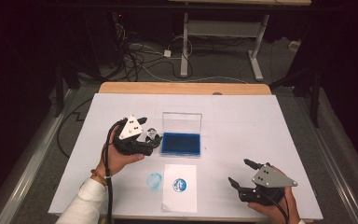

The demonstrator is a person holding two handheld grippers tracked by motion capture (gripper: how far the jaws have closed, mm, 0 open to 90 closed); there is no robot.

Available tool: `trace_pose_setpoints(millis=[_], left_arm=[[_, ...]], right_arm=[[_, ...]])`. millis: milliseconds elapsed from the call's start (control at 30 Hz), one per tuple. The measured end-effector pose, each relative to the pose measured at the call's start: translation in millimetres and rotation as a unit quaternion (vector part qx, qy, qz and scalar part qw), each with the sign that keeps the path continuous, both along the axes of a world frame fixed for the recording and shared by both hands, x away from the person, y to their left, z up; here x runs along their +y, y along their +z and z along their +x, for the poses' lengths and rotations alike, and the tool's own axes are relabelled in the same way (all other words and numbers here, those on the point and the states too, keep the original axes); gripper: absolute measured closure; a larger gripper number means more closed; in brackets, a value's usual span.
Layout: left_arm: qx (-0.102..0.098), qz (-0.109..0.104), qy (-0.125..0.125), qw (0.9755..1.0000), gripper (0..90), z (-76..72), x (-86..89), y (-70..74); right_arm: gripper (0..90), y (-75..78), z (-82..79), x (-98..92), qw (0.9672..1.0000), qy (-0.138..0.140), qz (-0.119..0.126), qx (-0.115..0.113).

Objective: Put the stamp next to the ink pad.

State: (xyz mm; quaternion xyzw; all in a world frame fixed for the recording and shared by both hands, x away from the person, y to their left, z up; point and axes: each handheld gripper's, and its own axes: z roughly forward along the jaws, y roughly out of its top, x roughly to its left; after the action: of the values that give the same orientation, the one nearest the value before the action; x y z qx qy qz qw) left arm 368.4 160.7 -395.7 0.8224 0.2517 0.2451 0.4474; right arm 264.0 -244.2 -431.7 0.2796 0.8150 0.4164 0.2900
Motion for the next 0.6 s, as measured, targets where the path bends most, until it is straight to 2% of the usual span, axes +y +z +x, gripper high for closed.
trace_pose_setpoints(millis=[167, 233, 400, 600], left_arm=[[-0.011, -0.003, -0.002, 0.9999, 15.4, -7.1, -2.0, 3.7], [-0.021, 0.002, -0.001, 0.9998, 15.4, -9.9, -2.7, 5.4], [-0.029, 0.002, -0.009, 0.9995, 15.4, -18.4, -3.5, 9.5], [-0.038, 0.003, -0.004, 0.9993, 15.4, -25.8, -2.9, 11.9]], right_arm=[[23.6, 1.2, -0.5, -1.3, 1.0000, 0.002, 0.001, -0.003], [23.6, 2.0, -0.9, -1.9, 1.0000, 0.000, 0.002, -0.005], [23.6, 2.7, -1.8, -2.6, 1.0000, 0.001, 0.002, -0.006], [23.6, 3.2, -1.3, -4.3, 1.0000, -0.001, 0.003, -0.008]])
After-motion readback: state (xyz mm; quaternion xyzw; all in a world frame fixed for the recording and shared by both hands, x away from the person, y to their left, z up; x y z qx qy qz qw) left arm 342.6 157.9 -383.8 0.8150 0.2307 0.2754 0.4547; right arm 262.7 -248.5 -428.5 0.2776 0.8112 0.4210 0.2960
